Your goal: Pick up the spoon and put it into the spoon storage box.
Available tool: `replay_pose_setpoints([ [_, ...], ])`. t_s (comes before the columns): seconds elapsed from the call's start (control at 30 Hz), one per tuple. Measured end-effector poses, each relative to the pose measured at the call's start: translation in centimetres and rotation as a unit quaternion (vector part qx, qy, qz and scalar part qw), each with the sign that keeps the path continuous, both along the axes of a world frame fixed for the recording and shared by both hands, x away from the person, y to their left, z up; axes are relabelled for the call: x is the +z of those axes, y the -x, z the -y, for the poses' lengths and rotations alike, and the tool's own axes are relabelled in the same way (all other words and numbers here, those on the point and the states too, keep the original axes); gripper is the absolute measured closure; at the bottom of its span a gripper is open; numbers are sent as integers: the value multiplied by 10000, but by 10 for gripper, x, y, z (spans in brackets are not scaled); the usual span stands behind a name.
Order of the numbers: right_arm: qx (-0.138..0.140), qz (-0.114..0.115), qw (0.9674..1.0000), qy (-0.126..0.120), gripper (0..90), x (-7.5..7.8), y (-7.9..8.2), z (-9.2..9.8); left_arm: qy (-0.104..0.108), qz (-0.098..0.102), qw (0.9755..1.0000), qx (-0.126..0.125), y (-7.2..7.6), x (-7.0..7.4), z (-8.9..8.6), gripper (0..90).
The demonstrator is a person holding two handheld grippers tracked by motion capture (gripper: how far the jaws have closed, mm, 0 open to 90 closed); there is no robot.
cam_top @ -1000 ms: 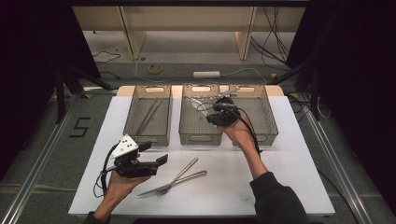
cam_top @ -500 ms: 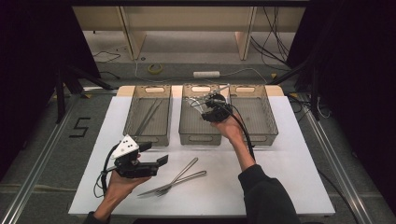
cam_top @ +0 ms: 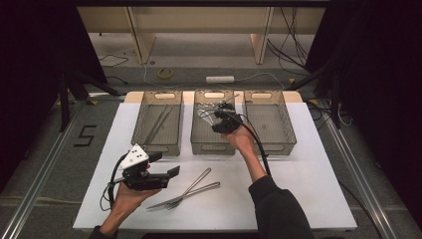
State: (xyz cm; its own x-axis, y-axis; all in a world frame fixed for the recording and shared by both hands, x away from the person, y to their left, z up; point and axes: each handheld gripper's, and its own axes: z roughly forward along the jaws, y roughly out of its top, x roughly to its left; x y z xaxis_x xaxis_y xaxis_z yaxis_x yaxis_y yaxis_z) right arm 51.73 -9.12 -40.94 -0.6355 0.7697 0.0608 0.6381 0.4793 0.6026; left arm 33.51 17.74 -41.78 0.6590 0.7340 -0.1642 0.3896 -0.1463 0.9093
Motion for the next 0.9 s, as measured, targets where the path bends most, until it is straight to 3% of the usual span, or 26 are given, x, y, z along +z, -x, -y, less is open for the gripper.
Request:
replay_pose_setpoints([
  [0.4, 45, -152, 9998, 77, 853, -11, 1, -5, -77, -71, 9999, -90, 0, -1, 2, 165],
  [0.53, 9, -182, 9998, -63, 736, -13, 0, -4, -106, -78, 9999, -112, 0, -2, 3, 165],
  [0.9, 107, -31, 9988, -484, 457, 9, 9, 9, -233, -205, 9992, -232, -1, -3, 7, 165],
])
